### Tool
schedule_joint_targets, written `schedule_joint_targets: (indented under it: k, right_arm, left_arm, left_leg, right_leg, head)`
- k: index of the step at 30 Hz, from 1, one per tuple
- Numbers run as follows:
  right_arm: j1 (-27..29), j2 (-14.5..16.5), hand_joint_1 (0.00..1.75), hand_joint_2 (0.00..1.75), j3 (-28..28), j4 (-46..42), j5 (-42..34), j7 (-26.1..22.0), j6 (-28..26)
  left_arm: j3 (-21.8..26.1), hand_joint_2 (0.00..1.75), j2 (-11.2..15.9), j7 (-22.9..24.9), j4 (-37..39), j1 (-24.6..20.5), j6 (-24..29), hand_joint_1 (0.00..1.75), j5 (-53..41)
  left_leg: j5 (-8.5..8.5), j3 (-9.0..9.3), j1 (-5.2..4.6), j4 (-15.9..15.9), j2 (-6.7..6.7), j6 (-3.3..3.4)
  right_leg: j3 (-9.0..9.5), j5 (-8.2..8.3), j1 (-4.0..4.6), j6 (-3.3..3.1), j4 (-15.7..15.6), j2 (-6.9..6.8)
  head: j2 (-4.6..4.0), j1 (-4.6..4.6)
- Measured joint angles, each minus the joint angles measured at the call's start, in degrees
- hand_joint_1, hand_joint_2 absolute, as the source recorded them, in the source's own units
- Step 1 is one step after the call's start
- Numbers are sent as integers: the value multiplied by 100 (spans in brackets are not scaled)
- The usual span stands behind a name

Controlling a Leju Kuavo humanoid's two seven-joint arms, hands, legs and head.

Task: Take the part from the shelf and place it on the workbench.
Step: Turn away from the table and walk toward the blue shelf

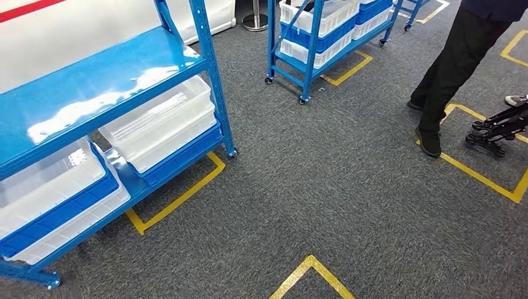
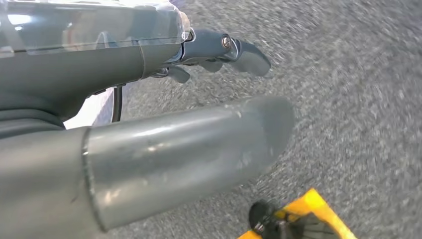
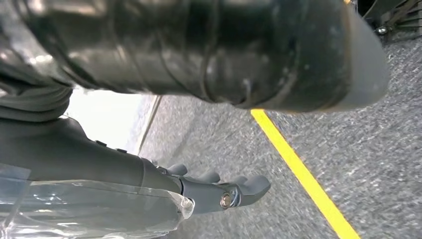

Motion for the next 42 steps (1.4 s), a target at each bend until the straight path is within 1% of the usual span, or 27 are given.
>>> schedule_joint_targets:
  k: [1,2,3,4,6,8,10,11,12,14,16,18,21,22,23,26,27,29,30,31,33,35,36,37,38,40,42]
  right_arm:
    - [13,-3,0,0,-1,0,0,-2,8]
    - [21,-8,0,0,-1,1,0,-2,20]
    - [27,-13,0,0,-1,1,0,-2,37]
    - [27,-20,0,0,-1,1,1,-4,57]
    - [25,-27,0,0,-1,1,15,-16,88]
    - [28,-32,0,0,-1,0,43,-34,105]
    - [20,-43,0,0,-1,-1,63,-50,127]
    - [7,-48,0,0,-1,-2,70,-63,142]
    - [-2,-55,0,0,-1,-2,78,-75,157]
    - [-1,-68,0,0,-1,-3,93,-96,177]
    - [24,-80,0,0,-1,-3,102,-104,184]
    - [39,-86,0,0,-1,-2,104,-105,185]
    - [43,-91,0,0,-1,-2,108,-105,185]
    - [46,-94,0,0,-1,-2,113,-108,186]
    - [51,-97,0,0,-1,-2,121,-112,187]
    - [62,-103,0,0,-3,-2,152,-133,196]
    - [56,-104,0,0,-3,-2,156,-139,198]
    - [37,-101,0,0,-3,-2,157,-147,202]
    - [34,-99,0,0,-4,-2,158,-147,202]
    - [40,-95,0,0,-6,-1,160,-147,203]
    - [64,-92,0,0,-9,0,162,-147,207]
    - [78,-91,0,0,-9,1,162,-147,212]
    - [78,-91,0,0,-9,1,162,-146,215]
    - [76,-92,0,0,-10,1,160,-145,219]
    - [73,-91,0,0,-11,1,153,-142,222]
    - [68,-74,0,0,-33,1,120,-119,215]
    - [57,-51,0,0,-64,1,82,-97,191]
  left_arm:
    - [-1,0,-2,-4,0,-13,5,0,-12]
    - [-2,0,-6,-8,0,-21,11,0,-24]
    - [-3,0,-13,-10,0,-18,15,0,-34]
    - [-4,0,-21,-11,0,-8,22,0,-42]
    - [-5,0,-32,-13,0,8,39,0,-53]
    - [-8,0,-39,-26,0,-3,63,0,-60]
    - [-10,0,-48,-41,0,-11,86,0,-64]
    - [-11,0,-53,-45,0,-6,94,0,-68]
    - [-11,0,-61,-47,0,4,100,0,-72]
    - [-11,0,-83,-49,0,8,111,0,-75]
    - [-11,0,-101,-54,0,-7,122,0,-76]
    - [-11,0,-109,-56,0,-18,127,0,-77]
    - [-11,0,-112,-57,0,-18,131,0,-77]
    - [-11,0,-112,-58,0,-16,132,0,-77]
    - [-11,0,-113,-59,0,-10,132,0,-77]
    - [-11,0,-127,-69,0,2,136,0,-79]
    - [-11,0,-131,-73,0,4,138,0,-80]
    - [-11,0,-126,-77,-2,18,147,0,-82]
    - [-11,0,-127,-77,-3,28,151,0,-83]
    - [-11,0,-128,-77,-4,29,155,0,-84]
    - [-11,0,-132,-77,-4,13,162,0,-86]
    - [-11,0,-129,-77,-4,2,169,0,-85]
    - [-10,0,-127,-77,-4,9,174,0,-76]
    - [-8,0,-126,-84,-4,21,184,0,-36]
    - [8,0,-126,-98,-5,30,198,0,48]
    - [119,0,-153,-150,-10,12,259,0,368]
    - [287,0,-208,-185,-35,-22,327,0,646]
  left_leg:
    - [-185,-201,1,388,142,-23]
    - [-323,-396,11,756,203,-42]
    - [-363,-520,21,983,226,-54]
    - [-281,-527,29,977,240,-59]
    - [116,-219,29,357,349,-42]
    - [369,132,-17,-344,605,31]
    - [372,216,-64,-551,700,121]
    - [379,217,-66,-573,627,161]
    - [392,239,-55,-603,559,200]
    - [432,298,-26,-671,423,281]
    - [450,317,-19,-688,304,339]
    - [448,317,-28,-686,230,361]
    - [444,319,-35,-683,176,368]
    - [439,324,-38,-680,126,371]
    - [429,337,-42,-673,41,371]
    - [347,340,-36,-581,-328,297]
    - [329,315,-21,-558,-426,253]
    - [331,293,8,-568,-537,168]
    - [307,282,4,-545,-482,132]
    - [233,233,0,-433,-343,99]
    - [-56,-48,1,113,31,40]
    - [-303,-415,30,770,187,-19]
    - [-293,-503,46,907,215,-43]
    - [-176,-481,62,833,241,-62]
    - [24,-351,75,559,287,-73]
    - [371,22,69,-190,507,-59]
    - [459,198,34,-544,638,17]
  right_leg:
    - [4,-10,9,-15,-5,-86]
    - [7,-22,16,-21,-4,-177]
    - [16,-37,20,-23,-4,-262]
    - [31,-54,22,-19,-3,-341]
    - [86,-95,23,4,-3,-490]
    - [142,-143,48,55,-3,-618]
    - [187,-175,67,114,-17,-722]
    - [220,-185,69,148,-34,-777]
    - [253,-205,58,184,-34,-754]
    - [204,-371,41,235,167,-472]
    - [-89,-702,28,240,766,-147]
    - [-333,-918,29,239,1235,-82]
    - [-462,-966,30,242,1447,-76]
    - [-532,-941,30,242,1534,-74]
    - [-557,-806,29,237,1489,-66]
    - [-211,-85,20,155,388,322]
    - [-108,23,27,125,121,431]
    - [-73,26,27,87,61,343]
    - [-33,35,13,60,8,272]
    - [8,46,-3,27,-48,185]
    - [65,44,-5,-20,-111,-3]
    - [85,14,0,-32,-110,-189]
    - [98,-7,-4,-26,-105,-275]
    - [117,-30,-10,-14,-97,-352]
    - [142,-58,-18,4,-86,-424]
    - [201,-125,-14,62,-61,-557]
    - [246,-171,11,131,-54,-657]
  head:
    - [0,-2]
    - [0,-1]
    - [0,-1]
    - [0,-1]
    - [0,-1]
    - [0,0]
    - [0,1]
    - [0,2]
    - [0,2]
    - [0,3]
    - [0,3]
    - [0,4]
    - [0,4]
    - [0,4]
    - [0,4]
    - [0,3]
    - [0,3]
    - [0,3]
    - [0,3]
    - [0,-7]
    - [0,-28]
    - [0,-39]
    - [0,-39]
    - [0,-40]
    - [0,-40]
    - [0,-40]
    - [0,-38]
